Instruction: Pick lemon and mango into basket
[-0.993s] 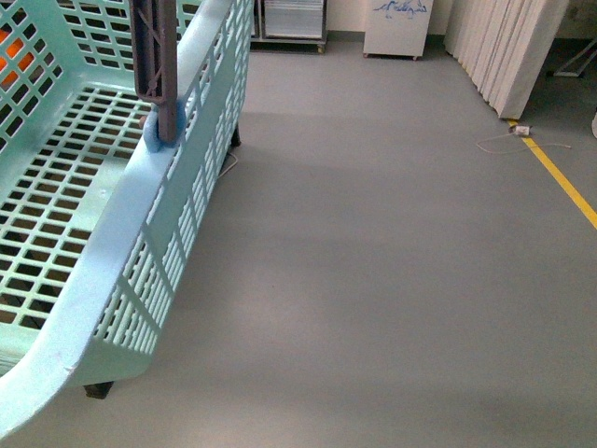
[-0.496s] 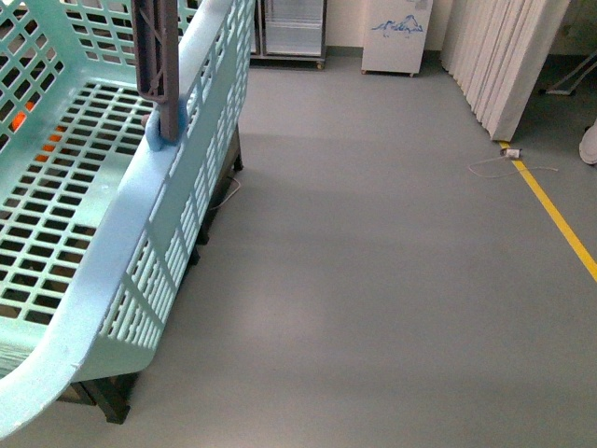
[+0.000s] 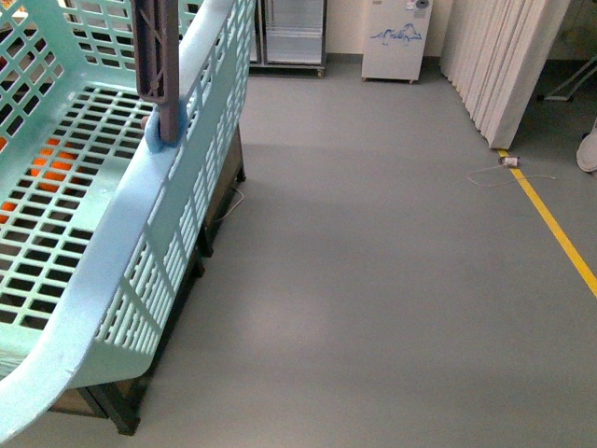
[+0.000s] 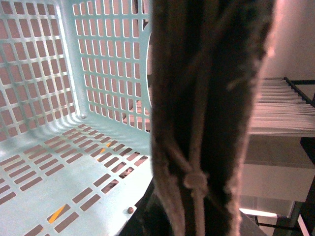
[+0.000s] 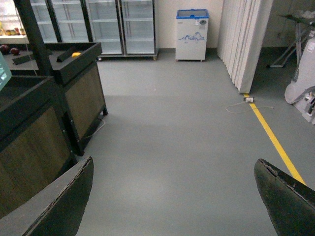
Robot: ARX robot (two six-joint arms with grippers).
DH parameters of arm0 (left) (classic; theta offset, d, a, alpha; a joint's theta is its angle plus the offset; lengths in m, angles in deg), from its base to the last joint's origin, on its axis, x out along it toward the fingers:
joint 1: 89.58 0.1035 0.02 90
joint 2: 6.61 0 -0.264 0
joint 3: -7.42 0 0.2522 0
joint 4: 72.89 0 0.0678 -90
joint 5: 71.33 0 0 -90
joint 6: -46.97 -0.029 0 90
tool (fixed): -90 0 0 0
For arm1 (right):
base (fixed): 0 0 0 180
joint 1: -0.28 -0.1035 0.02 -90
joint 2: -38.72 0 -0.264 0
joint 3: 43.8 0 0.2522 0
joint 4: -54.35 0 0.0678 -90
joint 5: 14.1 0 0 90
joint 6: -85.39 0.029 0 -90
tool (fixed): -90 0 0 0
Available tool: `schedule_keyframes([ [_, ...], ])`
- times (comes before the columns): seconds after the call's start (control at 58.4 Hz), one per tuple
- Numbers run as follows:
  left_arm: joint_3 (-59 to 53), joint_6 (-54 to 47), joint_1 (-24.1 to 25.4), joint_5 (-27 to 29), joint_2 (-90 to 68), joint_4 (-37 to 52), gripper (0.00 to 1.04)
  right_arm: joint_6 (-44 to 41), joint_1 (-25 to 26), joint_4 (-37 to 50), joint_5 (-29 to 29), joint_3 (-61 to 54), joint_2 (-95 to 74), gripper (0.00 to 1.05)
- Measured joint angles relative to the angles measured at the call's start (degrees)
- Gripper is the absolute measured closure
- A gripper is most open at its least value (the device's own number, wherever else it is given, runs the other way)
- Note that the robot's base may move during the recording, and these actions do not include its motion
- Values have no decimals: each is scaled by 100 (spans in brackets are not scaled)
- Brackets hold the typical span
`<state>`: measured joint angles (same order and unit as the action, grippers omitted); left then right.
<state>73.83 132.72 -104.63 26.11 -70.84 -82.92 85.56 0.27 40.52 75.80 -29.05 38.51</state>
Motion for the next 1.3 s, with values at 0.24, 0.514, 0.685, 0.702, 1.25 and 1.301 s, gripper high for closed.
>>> schedule_keyframes([
  [0.24, -2, 74, -63, -136, 0, -2, 99, 0, 0, 0, -13, 0, 0, 9],
  [0.514, -4, 4, -33, 4, 0, 0, 99, 0, 0, 0, -9, 0, -7, 9],
  [0.685, -13, 4, -33, 2, 0, -4, 99, 0, 0, 0, -4, 0, -2, 9],
  [0.702, -13, 0, -33, 2, 0, -4, 99, 0, 0, 7, -4, 0, 0, 9],
  [1.25, -20, -17, -31, 0, 4, -4, 99, -2, 2, 4, 7, 0, -4, 9],
  [1.301, -20, -17, -31, 0, 4, -4, 99, 0, 0, 2, -4, 0, -4, 9],
])
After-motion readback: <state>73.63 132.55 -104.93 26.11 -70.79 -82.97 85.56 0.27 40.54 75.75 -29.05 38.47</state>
